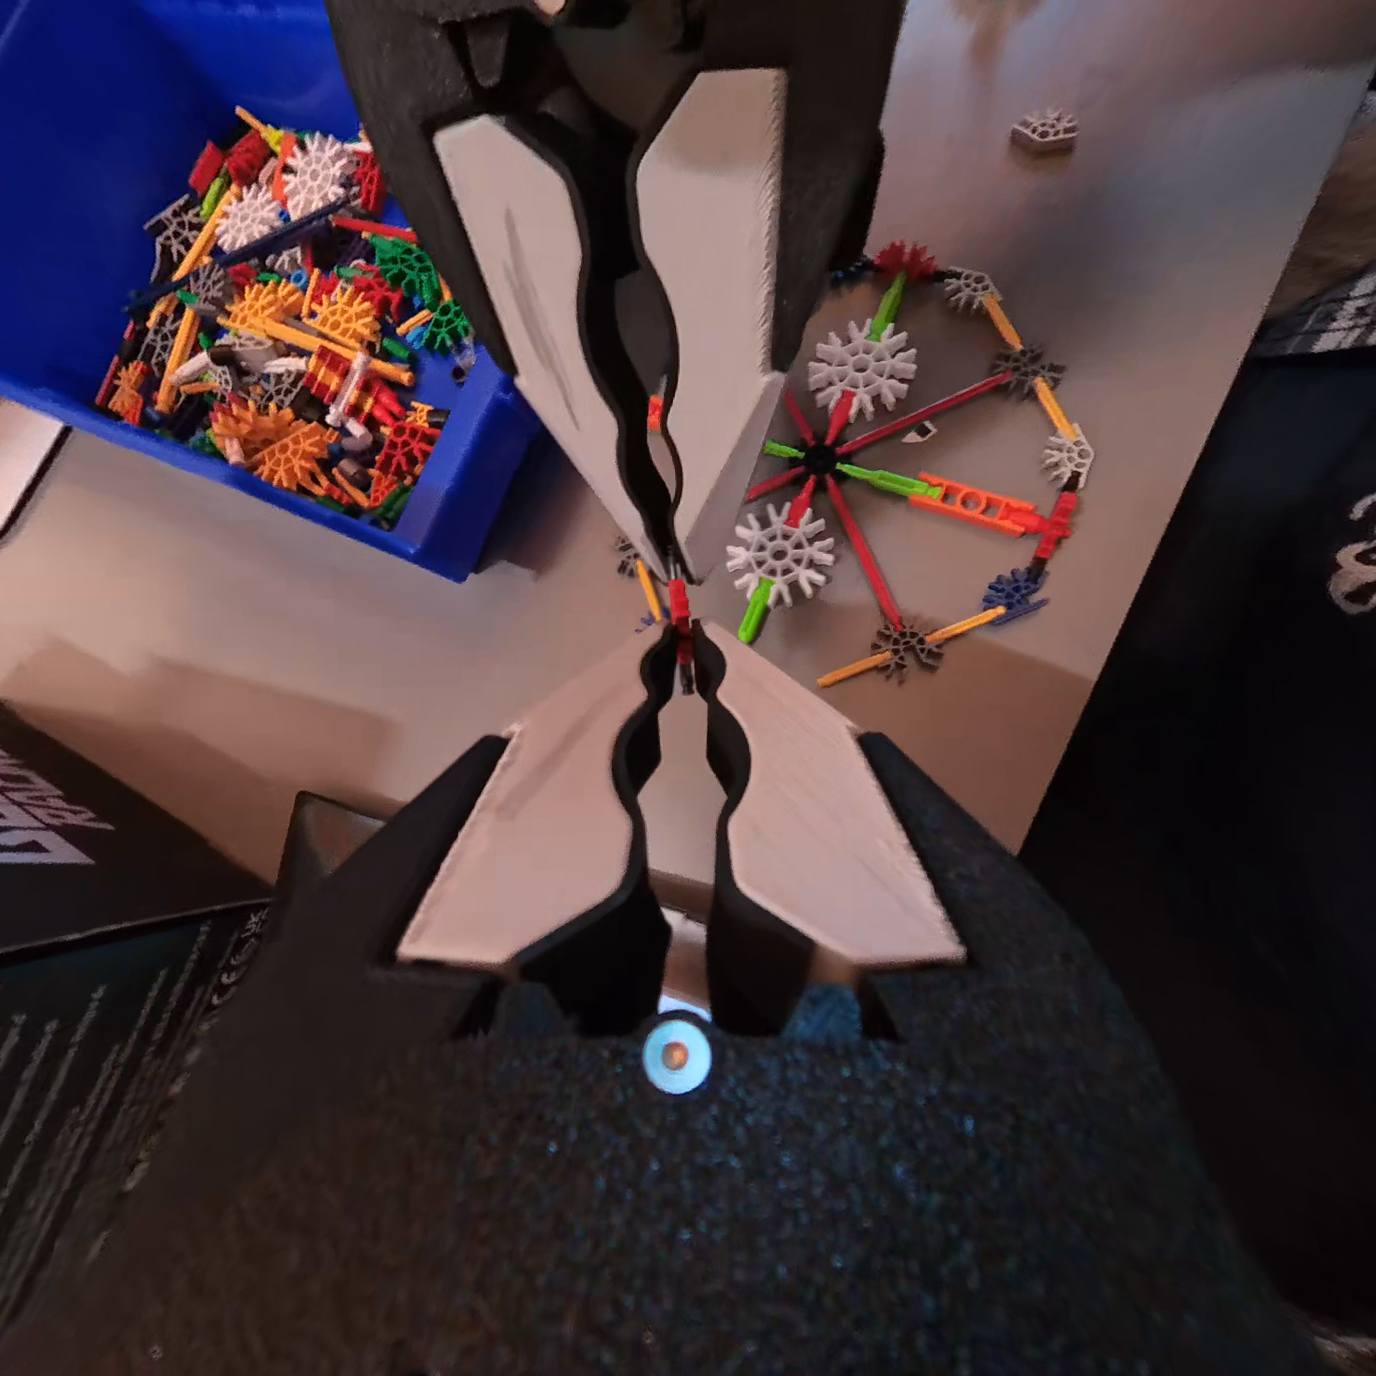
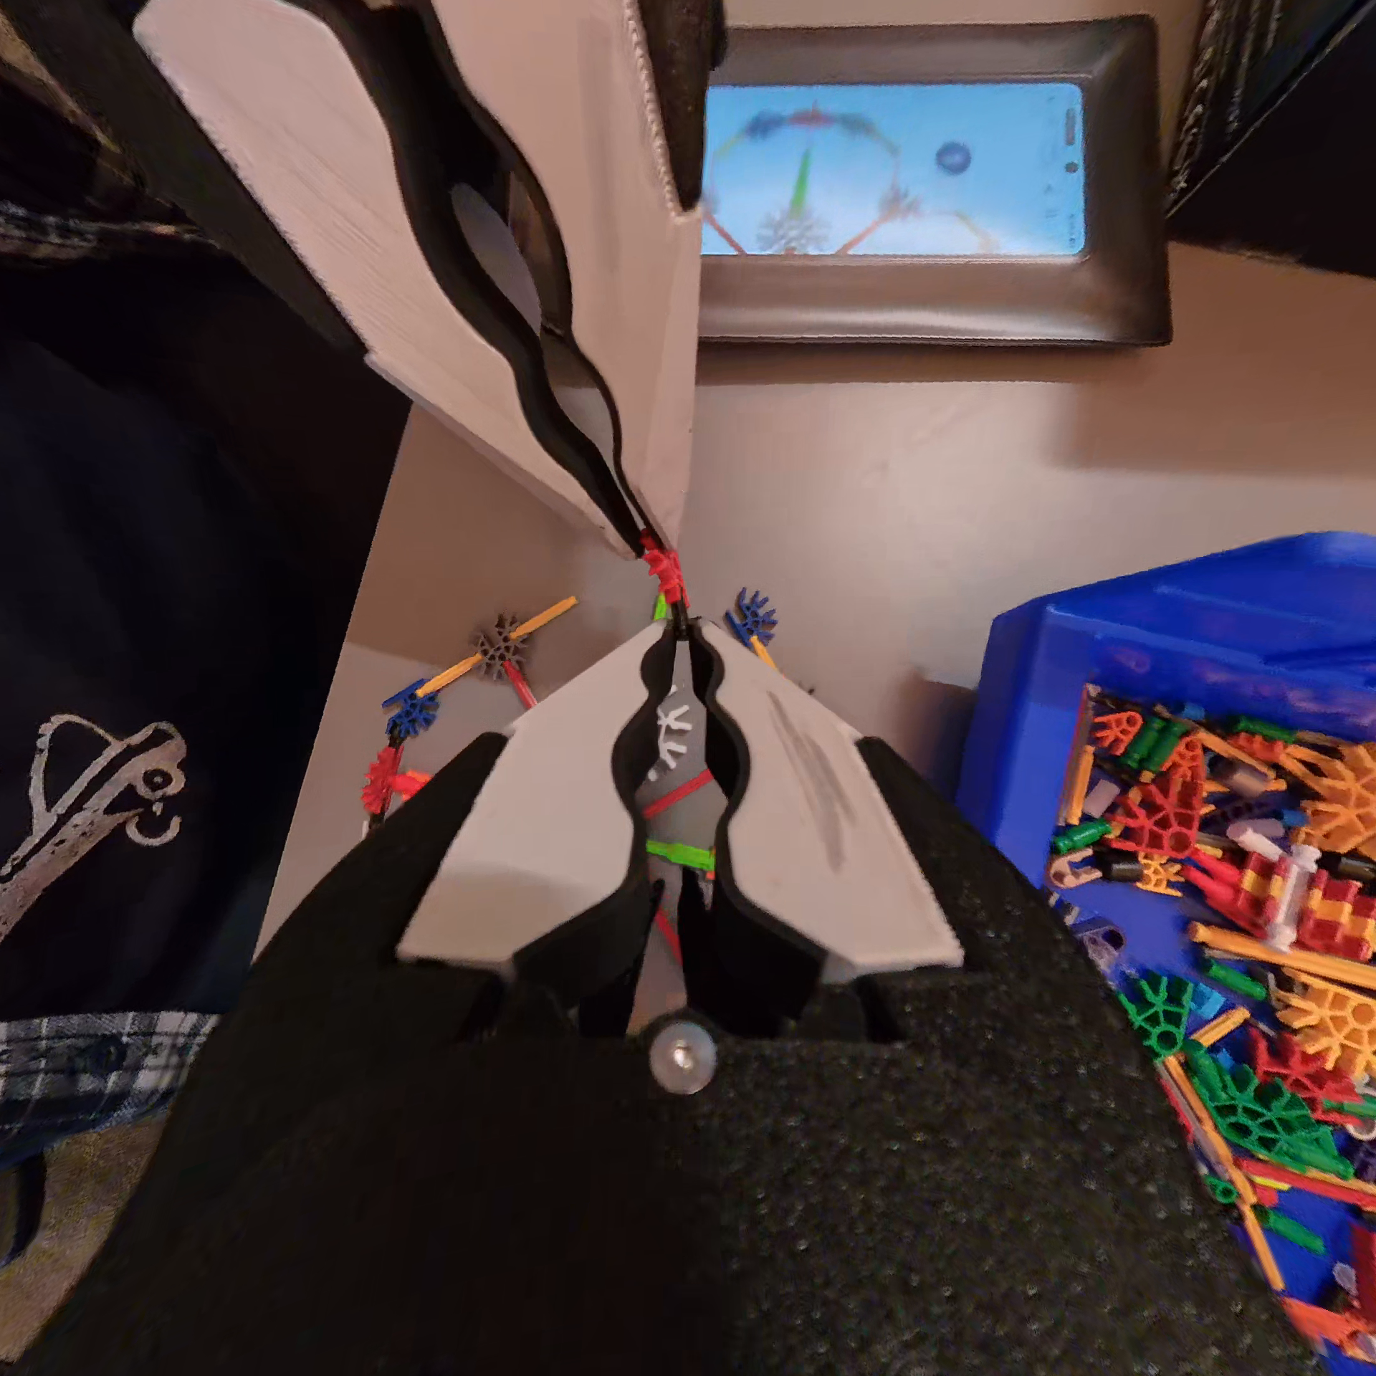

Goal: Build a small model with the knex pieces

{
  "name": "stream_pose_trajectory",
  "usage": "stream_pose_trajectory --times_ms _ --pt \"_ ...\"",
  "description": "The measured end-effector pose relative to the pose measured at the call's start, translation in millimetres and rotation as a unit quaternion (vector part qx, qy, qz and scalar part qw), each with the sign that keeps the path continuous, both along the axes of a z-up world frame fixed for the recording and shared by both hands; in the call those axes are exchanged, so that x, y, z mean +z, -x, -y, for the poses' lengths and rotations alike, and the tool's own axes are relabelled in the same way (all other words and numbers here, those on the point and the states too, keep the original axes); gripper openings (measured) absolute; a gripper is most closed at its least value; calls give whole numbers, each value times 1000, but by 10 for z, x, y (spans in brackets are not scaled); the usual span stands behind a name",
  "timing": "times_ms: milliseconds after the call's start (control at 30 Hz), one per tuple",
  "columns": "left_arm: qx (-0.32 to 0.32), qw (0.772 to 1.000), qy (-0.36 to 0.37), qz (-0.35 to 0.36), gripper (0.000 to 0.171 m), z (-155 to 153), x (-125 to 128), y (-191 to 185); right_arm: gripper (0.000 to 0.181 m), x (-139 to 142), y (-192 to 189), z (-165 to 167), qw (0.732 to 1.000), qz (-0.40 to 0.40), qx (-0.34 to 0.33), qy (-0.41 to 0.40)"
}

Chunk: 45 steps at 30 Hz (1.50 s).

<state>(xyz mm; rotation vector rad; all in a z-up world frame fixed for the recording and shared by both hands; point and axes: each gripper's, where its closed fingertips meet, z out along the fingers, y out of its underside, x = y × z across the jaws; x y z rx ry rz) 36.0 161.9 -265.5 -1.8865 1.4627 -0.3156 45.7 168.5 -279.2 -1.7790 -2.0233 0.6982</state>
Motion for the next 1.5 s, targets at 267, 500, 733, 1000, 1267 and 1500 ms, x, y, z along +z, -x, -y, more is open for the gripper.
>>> stream_pose_trajectory --times_ms 267,500,733,1000,1267,1500 --pt "102 982 149 63 2 36 -137 152 20 9 -165 -58 998 -1 -56 -15" --pt "177 960 210 54 2 53 -352 226 16 -350 -66 95 998 18 -52 -24" --pt "210 947 233 62 2 51 -414 200 10 -440 20 113 998 11 -47 -43" --pt "237 940 237 60 2 68 -477 149 4 -443 44 90 998 -1 -49 -50" --pt "271 931 236 69 2 57 -496 112 4 -426 61 116 998 -19 -43 -46" --pt "292 923 239 77 3 71 -498 96 4 -379 74 137 998 -34 -39 -37"
